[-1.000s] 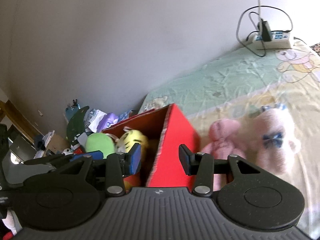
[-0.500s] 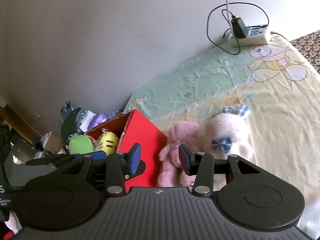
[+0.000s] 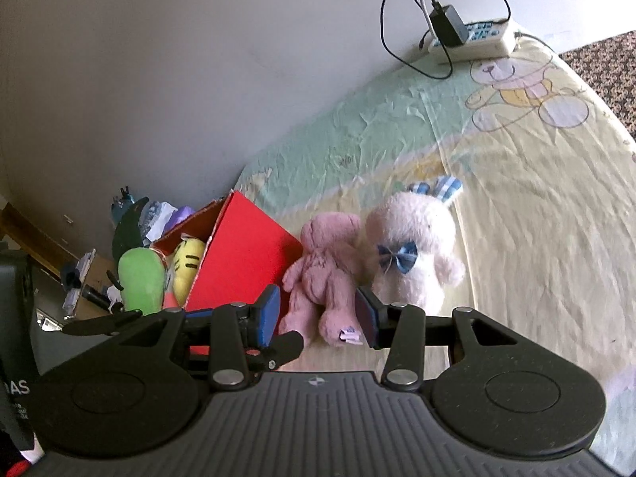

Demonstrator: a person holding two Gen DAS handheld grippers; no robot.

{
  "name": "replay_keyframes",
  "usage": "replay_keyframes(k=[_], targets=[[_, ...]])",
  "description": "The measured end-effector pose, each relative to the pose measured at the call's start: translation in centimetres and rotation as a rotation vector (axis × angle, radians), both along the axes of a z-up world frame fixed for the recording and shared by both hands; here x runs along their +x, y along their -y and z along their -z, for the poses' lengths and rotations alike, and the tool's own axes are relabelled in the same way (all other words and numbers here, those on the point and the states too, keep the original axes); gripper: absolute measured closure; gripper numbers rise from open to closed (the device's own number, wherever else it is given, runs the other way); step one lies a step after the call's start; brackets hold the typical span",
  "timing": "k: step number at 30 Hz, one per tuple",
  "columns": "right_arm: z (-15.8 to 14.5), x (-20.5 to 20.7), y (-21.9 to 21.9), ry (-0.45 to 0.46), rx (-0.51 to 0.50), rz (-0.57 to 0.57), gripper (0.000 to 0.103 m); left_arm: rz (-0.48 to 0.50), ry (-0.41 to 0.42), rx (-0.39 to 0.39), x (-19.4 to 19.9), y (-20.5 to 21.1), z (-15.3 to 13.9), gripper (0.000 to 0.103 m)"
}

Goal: Organize objects
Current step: 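Move the right gripper to the white bunny with the blue bow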

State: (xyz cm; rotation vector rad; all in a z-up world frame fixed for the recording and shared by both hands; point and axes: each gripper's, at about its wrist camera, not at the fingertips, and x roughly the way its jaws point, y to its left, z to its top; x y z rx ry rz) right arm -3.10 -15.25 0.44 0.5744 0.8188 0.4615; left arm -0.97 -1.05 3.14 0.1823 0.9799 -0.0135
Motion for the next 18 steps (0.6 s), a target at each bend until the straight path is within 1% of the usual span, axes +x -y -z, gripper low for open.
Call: replay_keyframes(k=[6,9,12,16,18], targets=[[0.6,0.1,-0.3,-0.038,-0.02,0.023,0.057,0.011,-0.047,0.0,0.1,0.1,1.3,0.013],[0.5,0.1,-0.2,-0.037,-0.05,0.041,0.057,0.023,-0.069,-0.004,0.5,0.0,1.7,0.013],[0.9,0.1,0.2,-0.055,-0.036,0.067,0.057,0.033,-0.079,-0.02,1.0,0.0,2.1,0.013],[1.3,0.0,0.3,-0.069,-0.061,0.083,0.057,0.059,-0.089,-0.016,1.3,0.4,2.6,0.013],[1.7,-0.1,0.5,-0.087,-0.059,0.096,0.057,0.062,-0.1,-0.026,1.4,0.4,2.9,0.013]])
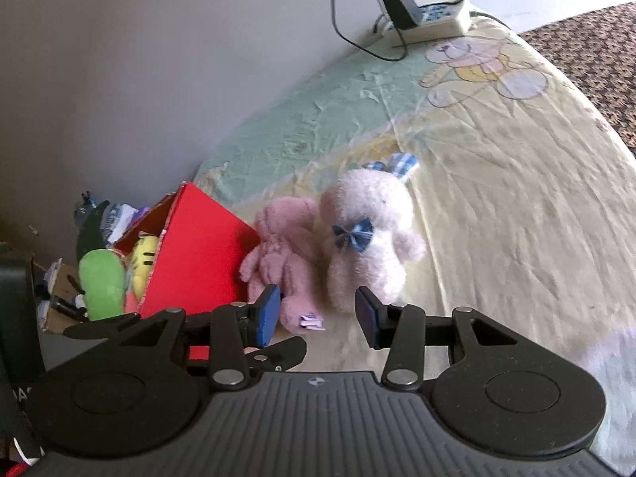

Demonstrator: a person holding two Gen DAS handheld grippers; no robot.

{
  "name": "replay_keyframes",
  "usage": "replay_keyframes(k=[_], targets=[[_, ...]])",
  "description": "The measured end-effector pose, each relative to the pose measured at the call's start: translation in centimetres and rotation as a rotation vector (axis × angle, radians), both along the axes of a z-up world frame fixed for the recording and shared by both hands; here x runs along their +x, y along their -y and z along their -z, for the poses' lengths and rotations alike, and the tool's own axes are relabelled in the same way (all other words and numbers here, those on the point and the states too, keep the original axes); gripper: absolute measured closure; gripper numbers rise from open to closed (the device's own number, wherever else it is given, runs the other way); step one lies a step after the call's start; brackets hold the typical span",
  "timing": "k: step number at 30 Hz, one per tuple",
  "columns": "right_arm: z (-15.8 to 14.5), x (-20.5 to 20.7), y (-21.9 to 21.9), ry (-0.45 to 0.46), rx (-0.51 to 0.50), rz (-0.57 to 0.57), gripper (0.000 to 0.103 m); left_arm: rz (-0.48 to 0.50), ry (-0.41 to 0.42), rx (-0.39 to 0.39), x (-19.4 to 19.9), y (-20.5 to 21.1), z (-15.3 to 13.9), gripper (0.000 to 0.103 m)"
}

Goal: Organize objects
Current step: 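Move the right gripper to the white bunny with the blue bow, then close the right gripper on the white bunny's body at the bow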

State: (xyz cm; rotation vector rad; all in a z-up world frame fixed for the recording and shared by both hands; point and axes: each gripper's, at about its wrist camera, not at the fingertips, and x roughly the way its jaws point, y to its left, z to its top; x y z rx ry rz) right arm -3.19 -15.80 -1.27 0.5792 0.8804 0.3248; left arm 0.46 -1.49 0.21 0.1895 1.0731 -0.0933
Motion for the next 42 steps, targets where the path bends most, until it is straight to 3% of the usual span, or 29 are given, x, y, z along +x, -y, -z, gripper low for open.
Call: replay_keyframes(k=[7,17,24,34,42], targets=[[2.1,-0.3,0.9,-0.065,0.012,0.031,0.057,0.011,-0.056,-0.027,0.1,0.5,1.9,0.013],[4.4,-0.7,2.5,-0.089,0.046,0.055,0.057,-0.032,-0.115,-0.074,-0.7,0.8,4.7,0.011],[5.4,-0.6,3.2,-0.071,0.07,0.054,0.057,-0.042,-0.1,-0.071,-1.0,1.5,5.5,0.011],[6.3,1.7,3.3,-0.025,0.12,0.028,0.055,-0.037,-0.028,-0.16,-0.4,1.5,6.4,0.013],[7.2,3.8,2.1,-0.027,0.139,0.004,0.059,-0.056,-0.044,-0.218,0.7,1.1,7.0,0.016]])
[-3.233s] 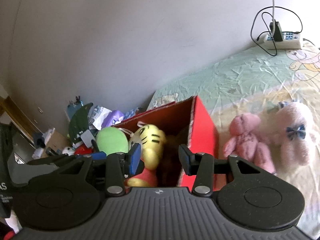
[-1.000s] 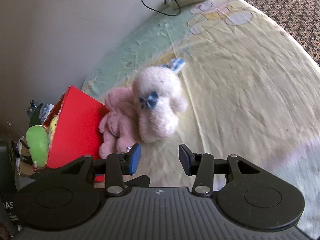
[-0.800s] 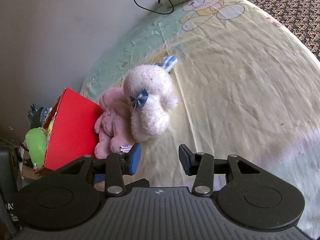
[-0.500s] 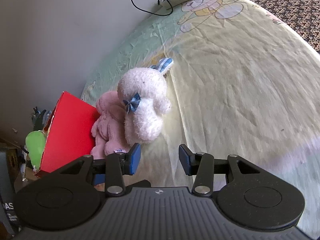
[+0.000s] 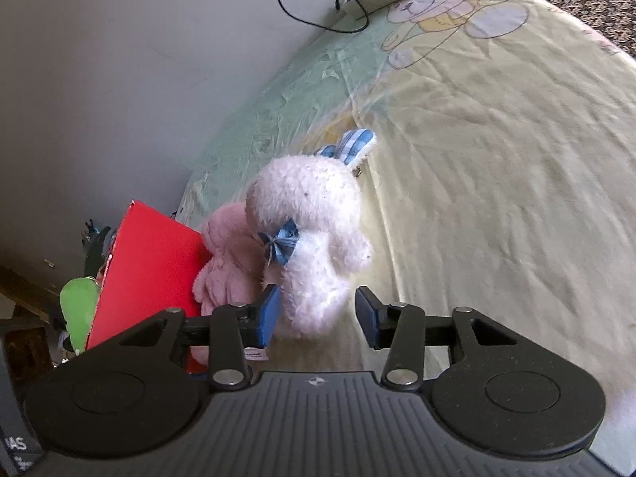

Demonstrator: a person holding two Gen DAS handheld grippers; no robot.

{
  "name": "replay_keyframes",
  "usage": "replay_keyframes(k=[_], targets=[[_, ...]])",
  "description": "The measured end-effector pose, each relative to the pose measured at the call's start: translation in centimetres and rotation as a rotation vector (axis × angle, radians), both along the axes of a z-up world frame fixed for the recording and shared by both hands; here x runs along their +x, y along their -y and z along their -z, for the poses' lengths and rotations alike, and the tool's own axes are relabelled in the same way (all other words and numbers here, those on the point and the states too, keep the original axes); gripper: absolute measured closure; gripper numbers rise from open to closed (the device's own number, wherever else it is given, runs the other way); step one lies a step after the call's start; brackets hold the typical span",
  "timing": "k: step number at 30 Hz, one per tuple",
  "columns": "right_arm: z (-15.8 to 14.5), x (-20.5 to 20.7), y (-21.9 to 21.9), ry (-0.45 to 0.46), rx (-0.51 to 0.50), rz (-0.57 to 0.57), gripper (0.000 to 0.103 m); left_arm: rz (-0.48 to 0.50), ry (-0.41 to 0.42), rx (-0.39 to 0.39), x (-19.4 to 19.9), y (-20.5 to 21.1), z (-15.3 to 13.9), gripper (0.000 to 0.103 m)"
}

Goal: Organize objects
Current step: 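Close the right gripper on the white bunny's body at the bow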

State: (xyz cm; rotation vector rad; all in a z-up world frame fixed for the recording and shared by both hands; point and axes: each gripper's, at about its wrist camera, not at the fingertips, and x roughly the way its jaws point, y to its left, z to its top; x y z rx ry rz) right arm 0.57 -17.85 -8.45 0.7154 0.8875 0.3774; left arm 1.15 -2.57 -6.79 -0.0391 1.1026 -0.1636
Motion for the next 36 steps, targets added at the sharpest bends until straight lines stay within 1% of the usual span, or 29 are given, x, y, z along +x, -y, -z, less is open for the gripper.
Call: replay_keyframes(k=[1,2,7,13,18,21,24,26,28,30,32,36], targets=[[0.1,0.1,-0.1,-0.003,0.012,-0.006,0.07,0.001,-0.002,0.002,0.1,0.1,0.1,0.016],[0.2,0.1,-0.1,-0.005,0.024,-0.013,0.073,0.002,-0.005,0.0,0.2,0.1,0.2,0.016],[-0.1,-0.8,0.3,0.011,0.028,-0.012,0.076,0.017,-0.011,-0.005,0.1,0.1,0.2,0.016],[-0.2,-3.0,1.2,-0.009,0.025,-0.013,0.076,0.038,-0.003,-0.049,-0.5,-0.1,-0.4,0.016],[-0.2,-5.1,2.3,-0.044,0.026,-0.017,0.076,0.077,0.012,-0.053,-1.6,0.1,-1.1,0.016],[0.1,-6.2,2.9,-0.076,0.041,-0.016,0.076,0.101,0.012,-0.069,-2.3,0.1,-1.4,0.015],[0.0,-7.1,3.5,-0.089,0.035,-0.014,0.076,0.127,0.018,-0.081,-3.0,0.2,-1.7,0.015],[-0.2,-7.4,3.9,-0.082,0.032,-0.013,0.072,0.143,0.025,-0.093,-3.4,0.4,-2.0,0.014],[-0.5,-7.4,4.3,-0.066,0.03,-0.002,0.071,0.155,0.036,-0.104,-3.6,0.6,-2.3,0.013],[-0.9,-7.2,5.1,-0.048,0.057,0.012,0.069,0.162,0.044,-0.104,-3.3,1.1,-2.4,0.013],[-1.1,-6.9,5.7,-0.032,0.083,0.028,0.066,0.161,0.048,-0.106,-2.9,1.4,-2.3,0.013],[-0.8,-5.5,5.9,-0.021,0.076,0.051,0.064,0.163,0.023,-0.093,-1.9,2.1,-1.8,0.013]])
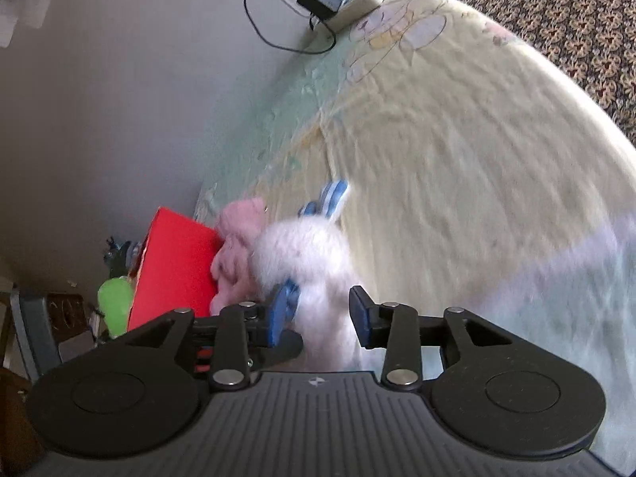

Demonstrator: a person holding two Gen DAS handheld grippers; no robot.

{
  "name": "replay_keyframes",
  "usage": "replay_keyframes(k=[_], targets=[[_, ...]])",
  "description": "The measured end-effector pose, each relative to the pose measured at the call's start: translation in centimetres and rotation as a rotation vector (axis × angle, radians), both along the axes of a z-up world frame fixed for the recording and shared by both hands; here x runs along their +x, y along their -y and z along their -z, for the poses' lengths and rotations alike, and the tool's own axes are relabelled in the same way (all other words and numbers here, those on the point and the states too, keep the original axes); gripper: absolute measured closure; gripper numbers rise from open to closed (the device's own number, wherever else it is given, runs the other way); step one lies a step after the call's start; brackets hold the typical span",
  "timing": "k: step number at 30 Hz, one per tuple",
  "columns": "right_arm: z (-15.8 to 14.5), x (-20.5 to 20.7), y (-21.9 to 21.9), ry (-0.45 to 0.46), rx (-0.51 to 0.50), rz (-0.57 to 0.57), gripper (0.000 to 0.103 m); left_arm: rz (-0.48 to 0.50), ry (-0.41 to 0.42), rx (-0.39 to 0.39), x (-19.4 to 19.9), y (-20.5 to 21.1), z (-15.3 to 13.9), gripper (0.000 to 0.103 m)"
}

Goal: Organize objects
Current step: 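Close the right gripper on the white bunny's body at the bow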

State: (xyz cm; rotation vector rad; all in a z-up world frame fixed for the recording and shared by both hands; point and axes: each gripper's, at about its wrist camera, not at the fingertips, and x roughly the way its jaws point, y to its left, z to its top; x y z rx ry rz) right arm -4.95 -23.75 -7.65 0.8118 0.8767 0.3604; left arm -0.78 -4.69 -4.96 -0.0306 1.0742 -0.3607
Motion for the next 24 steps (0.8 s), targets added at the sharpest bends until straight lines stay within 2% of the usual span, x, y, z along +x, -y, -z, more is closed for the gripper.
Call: replay_keyframes(k=[10,19,24], targets=[[2.1,2.6,-1.0,-0.029,0.037,-0.027,0.062,0.001,-0.041,0.041,1.9,1.1,0.9,0.008],[2.2,2.4,-0.7,-0.02,0.039,-0.019,0.06,-0.034,-0.084,0.009,2.8,0.7,1.4,0.002],[2.4,2.4,-0.6,-0.018,0.032,-0.009,0.053,-0.034,-0.093,-0.001,3.1,0.8,1.8,0.0]])
